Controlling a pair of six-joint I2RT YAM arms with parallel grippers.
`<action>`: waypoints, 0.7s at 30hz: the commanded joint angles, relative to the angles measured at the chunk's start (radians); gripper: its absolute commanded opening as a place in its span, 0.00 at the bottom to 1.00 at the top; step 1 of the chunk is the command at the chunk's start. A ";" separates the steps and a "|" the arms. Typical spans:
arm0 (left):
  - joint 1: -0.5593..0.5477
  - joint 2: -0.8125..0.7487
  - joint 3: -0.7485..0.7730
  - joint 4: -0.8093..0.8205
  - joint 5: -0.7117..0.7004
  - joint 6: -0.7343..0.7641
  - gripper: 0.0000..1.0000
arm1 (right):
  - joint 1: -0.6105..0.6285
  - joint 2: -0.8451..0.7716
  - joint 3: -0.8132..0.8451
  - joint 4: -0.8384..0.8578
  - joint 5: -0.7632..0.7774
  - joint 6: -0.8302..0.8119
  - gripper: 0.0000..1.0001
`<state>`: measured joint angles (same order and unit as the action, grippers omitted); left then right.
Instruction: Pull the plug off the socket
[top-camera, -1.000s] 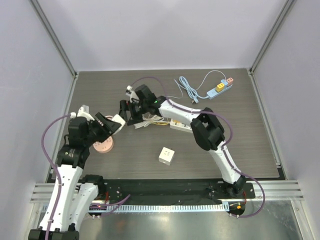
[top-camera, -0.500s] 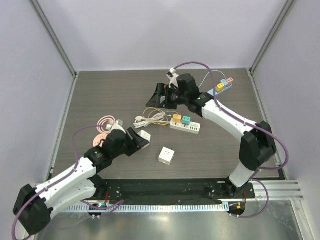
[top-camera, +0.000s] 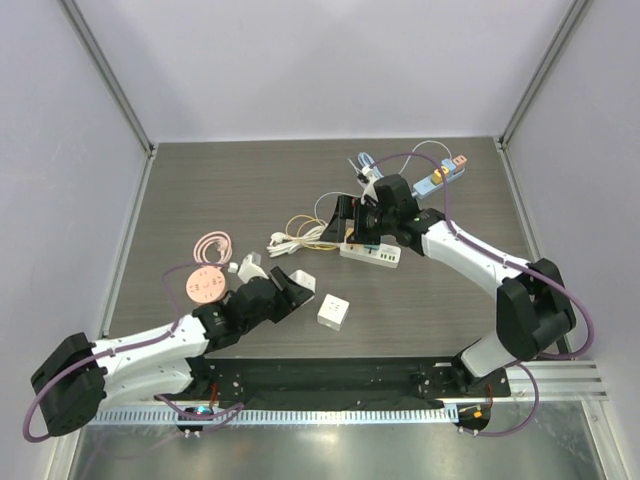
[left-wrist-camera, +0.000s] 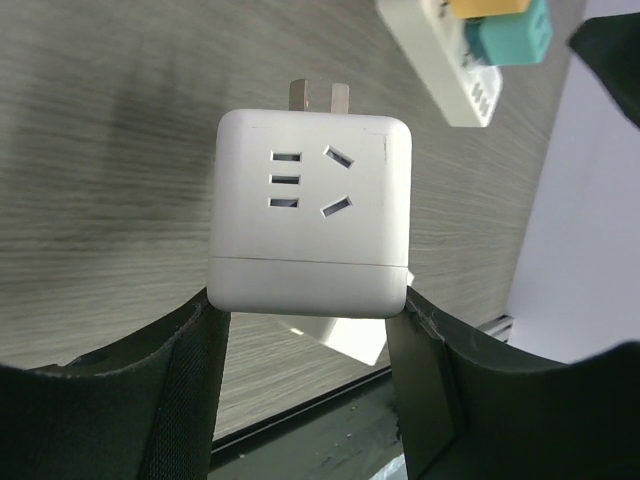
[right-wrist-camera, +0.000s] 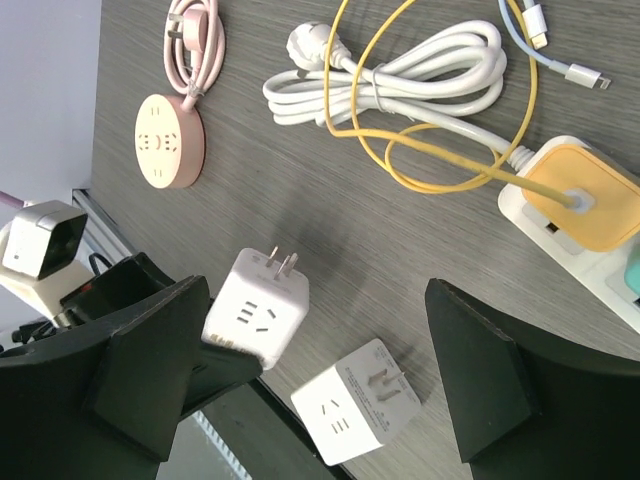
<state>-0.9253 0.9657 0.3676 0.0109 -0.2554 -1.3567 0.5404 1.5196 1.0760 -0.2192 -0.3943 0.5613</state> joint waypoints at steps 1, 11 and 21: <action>-0.047 -0.001 -0.010 0.040 -0.111 -0.055 0.00 | 0.000 -0.062 -0.007 0.026 0.014 -0.031 0.96; -0.274 0.240 0.302 -0.296 -0.353 0.176 0.01 | -0.003 -0.094 -0.037 0.020 0.025 -0.046 0.96; -0.297 0.272 0.326 -0.439 -0.407 0.094 0.13 | -0.010 -0.110 -0.076 0.018 0.031 -0.055 0.96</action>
<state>-1.2198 1.2587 0.6956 -0.3832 -0.5720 -1.2312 0.5381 1.4460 1.0039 -0.2180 -0.3771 0.5243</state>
